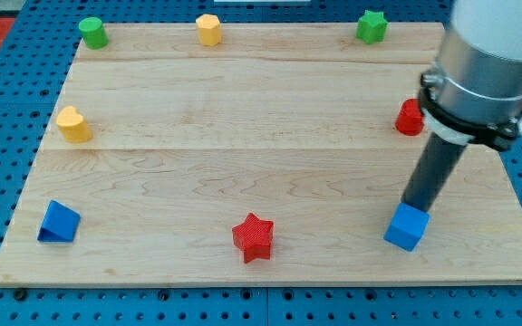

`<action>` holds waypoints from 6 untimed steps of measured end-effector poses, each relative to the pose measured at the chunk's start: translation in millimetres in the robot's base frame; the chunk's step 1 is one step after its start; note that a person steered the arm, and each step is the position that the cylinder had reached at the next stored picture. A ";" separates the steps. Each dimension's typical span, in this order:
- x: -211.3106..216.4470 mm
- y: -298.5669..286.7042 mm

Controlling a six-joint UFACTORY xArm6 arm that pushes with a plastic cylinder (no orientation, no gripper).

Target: Place the cube at the bottom right

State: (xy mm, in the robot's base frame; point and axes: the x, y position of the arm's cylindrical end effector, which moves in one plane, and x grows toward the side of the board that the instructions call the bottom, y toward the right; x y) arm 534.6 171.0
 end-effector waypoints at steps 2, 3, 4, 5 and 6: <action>-10.0 -73.6; -0.6 -71.2; 16.4 -30.1; 22.3 -49.9; 73.7 -91.8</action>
